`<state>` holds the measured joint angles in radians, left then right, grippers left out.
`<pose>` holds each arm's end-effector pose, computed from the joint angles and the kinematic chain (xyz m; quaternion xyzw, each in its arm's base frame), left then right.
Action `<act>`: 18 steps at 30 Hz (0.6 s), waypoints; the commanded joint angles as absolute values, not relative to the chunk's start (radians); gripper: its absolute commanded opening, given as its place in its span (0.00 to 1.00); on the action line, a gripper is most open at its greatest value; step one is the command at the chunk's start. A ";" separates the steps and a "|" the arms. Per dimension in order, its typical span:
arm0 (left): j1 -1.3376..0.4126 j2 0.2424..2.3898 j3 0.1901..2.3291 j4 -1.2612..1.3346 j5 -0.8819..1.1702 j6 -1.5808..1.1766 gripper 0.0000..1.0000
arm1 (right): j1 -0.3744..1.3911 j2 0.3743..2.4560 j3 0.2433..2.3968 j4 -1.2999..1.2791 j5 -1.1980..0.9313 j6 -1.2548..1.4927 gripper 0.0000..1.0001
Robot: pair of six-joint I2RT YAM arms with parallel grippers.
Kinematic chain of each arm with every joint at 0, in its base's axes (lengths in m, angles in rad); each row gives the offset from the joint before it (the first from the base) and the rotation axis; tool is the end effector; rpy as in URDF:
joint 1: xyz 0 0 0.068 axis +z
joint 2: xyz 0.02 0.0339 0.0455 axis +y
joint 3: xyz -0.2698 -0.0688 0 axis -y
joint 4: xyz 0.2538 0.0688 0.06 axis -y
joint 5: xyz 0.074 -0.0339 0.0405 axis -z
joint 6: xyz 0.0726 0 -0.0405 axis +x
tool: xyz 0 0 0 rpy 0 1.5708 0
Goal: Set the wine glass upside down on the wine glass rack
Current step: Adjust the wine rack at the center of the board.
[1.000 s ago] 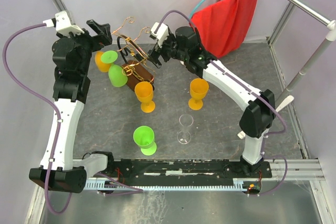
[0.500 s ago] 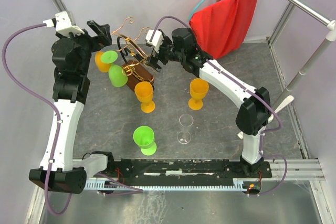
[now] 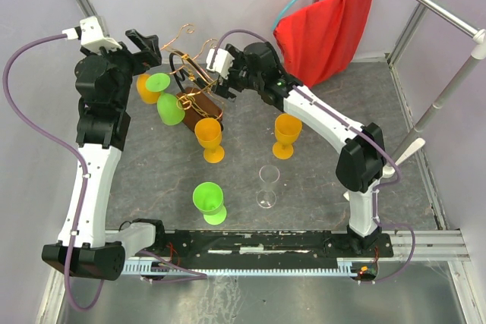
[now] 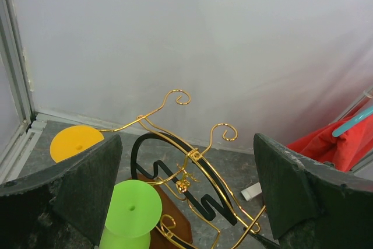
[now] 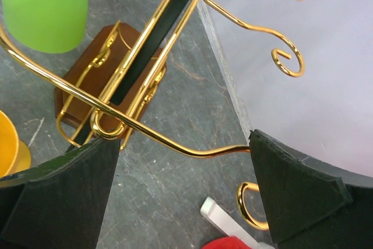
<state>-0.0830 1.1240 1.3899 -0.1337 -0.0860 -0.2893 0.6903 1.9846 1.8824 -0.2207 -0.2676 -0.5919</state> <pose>0.2772 -0.0168 0.5007 -0.0999 0.6514 -0.1113 0.7438 0.3915 0.3482 0.3486 -0.5435 0.5980 0.1366 0.5730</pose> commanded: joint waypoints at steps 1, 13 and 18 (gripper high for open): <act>-0.084 1.116 1.396 -0.123 -0.102 -0.248 0.99 | 0.692 1.986 1.927 -0.187 -0.181 -0.644 1.00; -0.081 1.130 1.392 -0.110 -0.103 -0.247 0.99 | 0.673 2.046 2.022 -0.149 -0.140 -0.637 1.00; -0.078 1.131 1.385 -0.105 -0.104 -0.250 0.99 | 0.672 2.058 2.062 -0.152 -0.177 -0.615 1.00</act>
<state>-0.0826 1.1324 1.3865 -0.1333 -0.0956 -0.2890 0.6758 2.0579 1.9820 -0.2188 -0.1535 -0.6334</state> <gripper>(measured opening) 0.992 0.998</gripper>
